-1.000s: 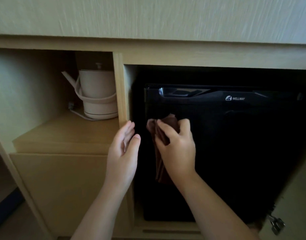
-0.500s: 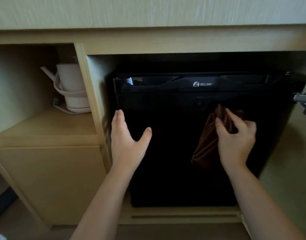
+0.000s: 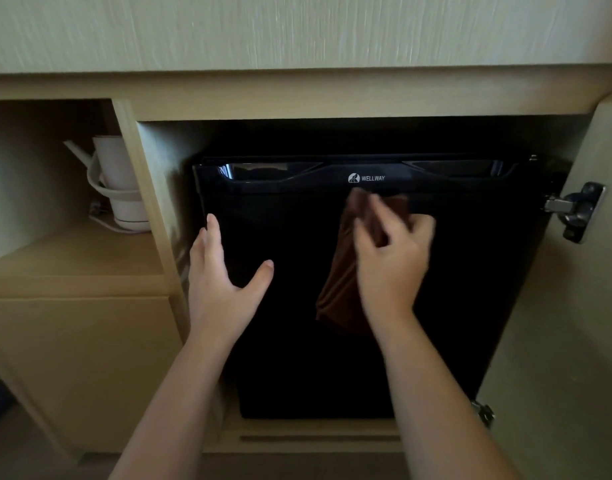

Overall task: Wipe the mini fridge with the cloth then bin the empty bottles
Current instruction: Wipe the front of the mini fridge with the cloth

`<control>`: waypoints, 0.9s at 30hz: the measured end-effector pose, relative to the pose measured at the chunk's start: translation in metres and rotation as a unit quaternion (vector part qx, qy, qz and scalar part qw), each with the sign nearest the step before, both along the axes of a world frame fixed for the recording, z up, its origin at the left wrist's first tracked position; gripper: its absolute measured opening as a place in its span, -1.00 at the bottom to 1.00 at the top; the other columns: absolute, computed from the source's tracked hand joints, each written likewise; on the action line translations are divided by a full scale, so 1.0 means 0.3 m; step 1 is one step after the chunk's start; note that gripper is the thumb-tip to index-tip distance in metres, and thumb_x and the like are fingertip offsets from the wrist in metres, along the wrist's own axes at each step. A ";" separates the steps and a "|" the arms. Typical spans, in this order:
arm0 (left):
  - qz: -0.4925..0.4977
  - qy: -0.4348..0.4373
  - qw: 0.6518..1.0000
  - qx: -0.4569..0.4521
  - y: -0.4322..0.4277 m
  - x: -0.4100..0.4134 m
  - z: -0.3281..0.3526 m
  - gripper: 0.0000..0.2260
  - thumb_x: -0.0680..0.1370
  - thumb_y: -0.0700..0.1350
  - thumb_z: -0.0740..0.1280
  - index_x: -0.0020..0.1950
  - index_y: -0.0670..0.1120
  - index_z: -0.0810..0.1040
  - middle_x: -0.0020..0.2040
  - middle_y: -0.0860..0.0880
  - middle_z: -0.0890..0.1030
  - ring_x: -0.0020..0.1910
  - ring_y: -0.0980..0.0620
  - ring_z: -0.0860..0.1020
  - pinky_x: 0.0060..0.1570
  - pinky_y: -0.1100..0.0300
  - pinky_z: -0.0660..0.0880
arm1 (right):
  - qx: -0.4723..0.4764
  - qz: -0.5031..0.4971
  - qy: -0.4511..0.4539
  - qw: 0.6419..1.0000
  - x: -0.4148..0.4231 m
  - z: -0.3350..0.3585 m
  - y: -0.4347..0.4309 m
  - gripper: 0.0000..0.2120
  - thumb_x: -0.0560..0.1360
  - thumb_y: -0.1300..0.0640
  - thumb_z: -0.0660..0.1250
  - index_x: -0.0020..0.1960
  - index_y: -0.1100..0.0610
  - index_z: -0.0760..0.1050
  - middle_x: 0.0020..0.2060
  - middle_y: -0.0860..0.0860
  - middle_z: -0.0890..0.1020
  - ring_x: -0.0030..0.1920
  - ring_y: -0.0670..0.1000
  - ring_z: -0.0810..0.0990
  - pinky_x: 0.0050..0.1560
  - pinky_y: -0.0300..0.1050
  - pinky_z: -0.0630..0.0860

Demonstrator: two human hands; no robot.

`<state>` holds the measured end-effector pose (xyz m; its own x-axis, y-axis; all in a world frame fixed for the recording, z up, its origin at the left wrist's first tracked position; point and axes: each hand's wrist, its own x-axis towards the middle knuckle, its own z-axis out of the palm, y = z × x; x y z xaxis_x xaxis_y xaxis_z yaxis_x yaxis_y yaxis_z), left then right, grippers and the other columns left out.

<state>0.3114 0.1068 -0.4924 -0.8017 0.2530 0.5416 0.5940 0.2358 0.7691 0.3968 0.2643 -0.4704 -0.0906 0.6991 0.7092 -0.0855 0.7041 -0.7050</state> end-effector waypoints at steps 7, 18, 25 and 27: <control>0.019 0.011 1.000 -0.002 0.018 0.000 -0.002 -0.20 0.41 0.08 0.38 0.50 0.13 -0.05 0.51 0.01 0.05 0.45 0.01 0.12 0.33 0.01 0.16 | -0.149 -0.088 0.065 0.983 0.208 0.046 0.293 -0.66 0.44 0.10 0.37 0.21 0.05 0.52 0.07 0.05 0.44 0.01 -0.08 0.48 -0.02 -0.59 0.26; 0.037 0.021 0.999 0.005 0.024 -0.012 0.006 -0.24 0.43 0.04 0.38 0.50 0.10 0.00 0.46 -0.03 0.13 0.38 -0.07 0.23 0.30 -0.12 0.27 | 0.018 -0.042 -0.019 0.999 0.096 0.028 0.131 -0.65 0.41 0.12 0.40 0.19 0.04 0.53 -0.04 0.01 0.35 -0.13 -0.04 0.45 -0.01 -0.41 0.30; 0.024 0.031 0.999 -0.003 0.009 -0.006 0.010 -0.24 0.43 0.06 0.38 0.49 0.15 -0.01 0.47 0.01 0.14 0.38 -0.01 0.22 0.28 -0.12 0.30 | -0.061 -0.128 0.029 0.990 0.230 0.049 0.300 -0.66 0.47 0.08 0.34 0.24 0.07 0.49 0.11 0.16 0.44 0.05 0.04 0.49 0.02 -0.55 0.14; 0.017 0.035 0.999 -0.009 0.002 -0.008 0.009 -0.24 0.43 0.06 0.38 0.49 0.16 -0.01 0.48 0.02 0.13 0.39 0.00 0.21 0.28 -0.11 0.29 | -0.075 -0.139 0.016 0.987 0.209 0.051 0.277 -0.65 0.48 0.08 0.33 0.26 0.06 0.47 0.11 0.17 0.43 0.05 0.10 0.50 0.02 -0.49 0.19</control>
